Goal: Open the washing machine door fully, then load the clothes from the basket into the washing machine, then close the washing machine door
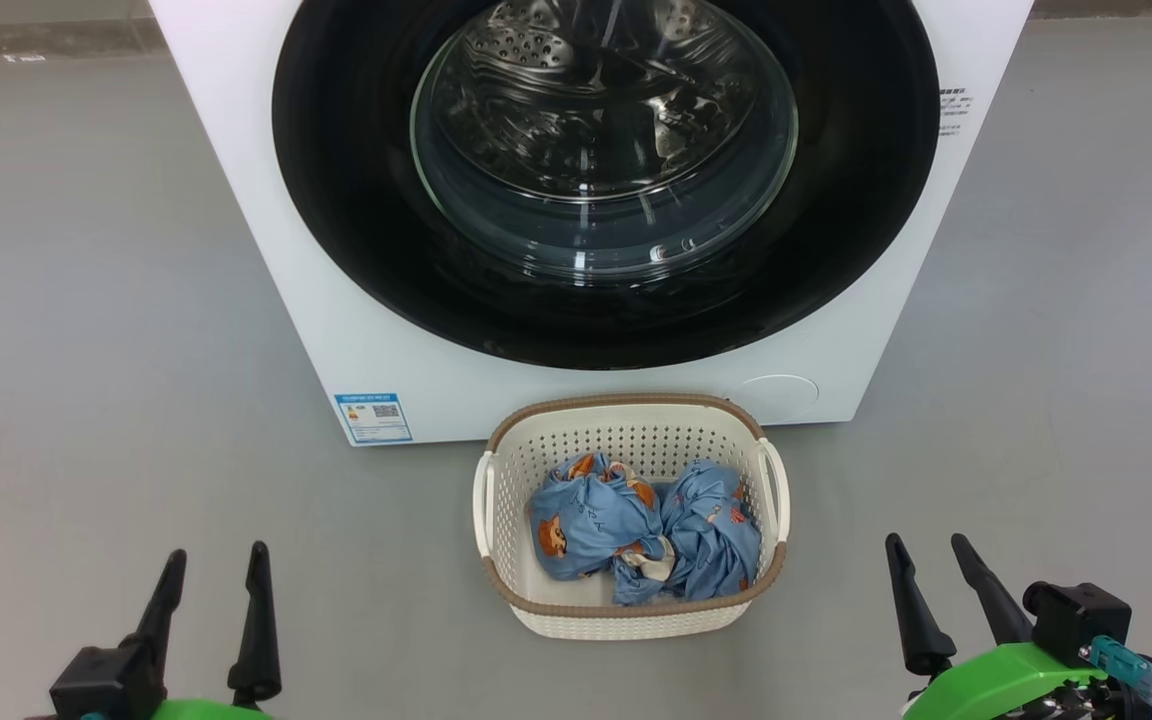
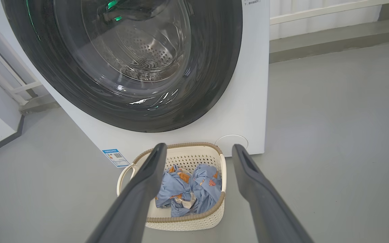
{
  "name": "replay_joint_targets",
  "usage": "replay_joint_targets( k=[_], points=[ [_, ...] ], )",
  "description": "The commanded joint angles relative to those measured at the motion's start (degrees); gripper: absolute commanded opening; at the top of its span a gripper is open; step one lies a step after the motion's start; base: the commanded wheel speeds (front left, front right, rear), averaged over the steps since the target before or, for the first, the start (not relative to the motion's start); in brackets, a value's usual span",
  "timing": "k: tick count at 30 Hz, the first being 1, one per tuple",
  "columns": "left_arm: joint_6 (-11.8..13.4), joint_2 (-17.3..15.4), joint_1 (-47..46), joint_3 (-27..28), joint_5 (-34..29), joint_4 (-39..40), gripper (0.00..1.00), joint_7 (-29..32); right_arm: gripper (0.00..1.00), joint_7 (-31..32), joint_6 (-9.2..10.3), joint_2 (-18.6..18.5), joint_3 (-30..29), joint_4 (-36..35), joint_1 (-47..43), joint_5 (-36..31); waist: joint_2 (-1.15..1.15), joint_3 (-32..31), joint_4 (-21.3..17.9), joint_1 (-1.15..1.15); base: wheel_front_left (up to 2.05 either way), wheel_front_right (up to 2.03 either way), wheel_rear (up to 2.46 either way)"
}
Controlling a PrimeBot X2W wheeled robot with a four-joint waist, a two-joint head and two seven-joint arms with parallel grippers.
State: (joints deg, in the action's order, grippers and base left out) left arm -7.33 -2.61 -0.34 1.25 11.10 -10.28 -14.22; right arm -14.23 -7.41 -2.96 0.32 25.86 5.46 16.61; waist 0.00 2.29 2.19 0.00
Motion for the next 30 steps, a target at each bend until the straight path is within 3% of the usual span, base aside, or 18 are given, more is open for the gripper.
replay_joint_targets(
  k=[1,21,30],
  points=[
    [-0.15,-0.96,-2.68,2.05,-0.41,1.19,1.0,-0.78,1.0,-0.77,-0.08,-0.01,1.16,-1.31,2.47,-0.93,0.0,-0.04,0.0,0.0,0.0,0.0,0.0],
    [-0.15,-1.04,-2.99,2.31,-0.42,-0.73,1.0,-0.78,1.0,-0.77,-0.08,0.07,0.6,-2.17,2.04,-0.1,0.0,-0.2,-0.07,0.0,0.01,0.01,-0.01],
    [-0.15,-1.18,-3.05,2.06,-0.67,-0.67,1.0,-0.78,1.0,-0.77,-0.08,0.08,0.57,-2.21,2.13,0.05,0.0,-0.02,-0.25,0.0,0.48,0.48,-0.97]
  ],
)
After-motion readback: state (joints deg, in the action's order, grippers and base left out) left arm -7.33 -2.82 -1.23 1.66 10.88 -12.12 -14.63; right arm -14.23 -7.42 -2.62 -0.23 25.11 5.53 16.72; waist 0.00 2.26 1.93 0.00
